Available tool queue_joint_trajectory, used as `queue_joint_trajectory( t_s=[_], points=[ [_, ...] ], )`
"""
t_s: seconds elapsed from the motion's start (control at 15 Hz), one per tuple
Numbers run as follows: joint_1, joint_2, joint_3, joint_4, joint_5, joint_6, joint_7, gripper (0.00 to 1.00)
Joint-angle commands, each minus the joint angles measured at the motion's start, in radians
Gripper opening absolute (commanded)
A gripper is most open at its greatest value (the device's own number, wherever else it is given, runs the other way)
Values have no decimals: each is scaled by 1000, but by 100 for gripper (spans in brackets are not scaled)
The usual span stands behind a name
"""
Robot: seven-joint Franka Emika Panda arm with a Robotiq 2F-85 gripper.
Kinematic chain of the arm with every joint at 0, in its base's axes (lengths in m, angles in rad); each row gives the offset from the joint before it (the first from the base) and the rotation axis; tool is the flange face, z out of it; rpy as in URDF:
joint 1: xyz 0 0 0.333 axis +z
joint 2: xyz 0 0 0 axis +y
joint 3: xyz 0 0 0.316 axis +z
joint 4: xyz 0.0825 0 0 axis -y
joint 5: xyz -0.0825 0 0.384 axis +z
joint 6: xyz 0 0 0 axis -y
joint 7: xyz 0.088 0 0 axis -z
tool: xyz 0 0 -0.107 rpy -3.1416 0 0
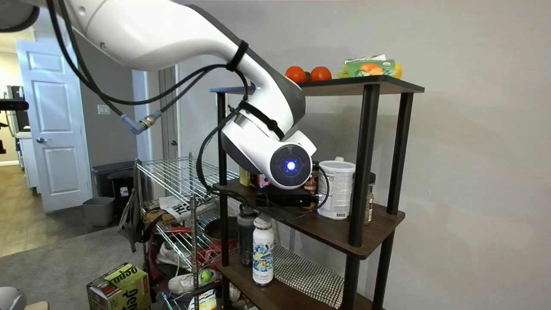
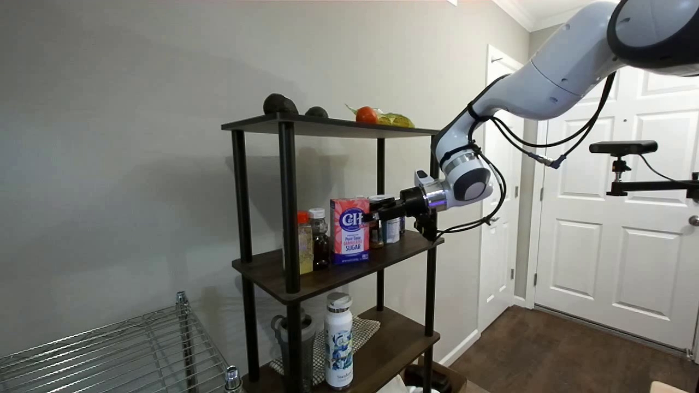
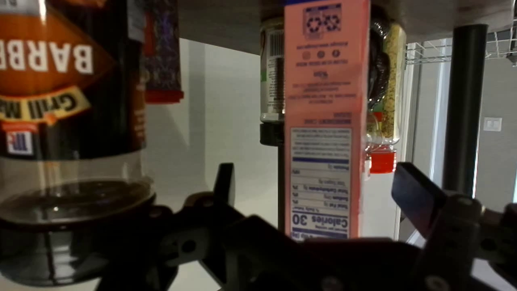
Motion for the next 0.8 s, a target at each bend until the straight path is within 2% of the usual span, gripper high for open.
queue_joint_trajectory(
  t_s=[0.0, 0.73],
  points=[
    [2, 1, 0, 0, 16, -6, -23, 100],
    [25, -4, 18, -4, 13, -16, -25, 100]
  ],
)
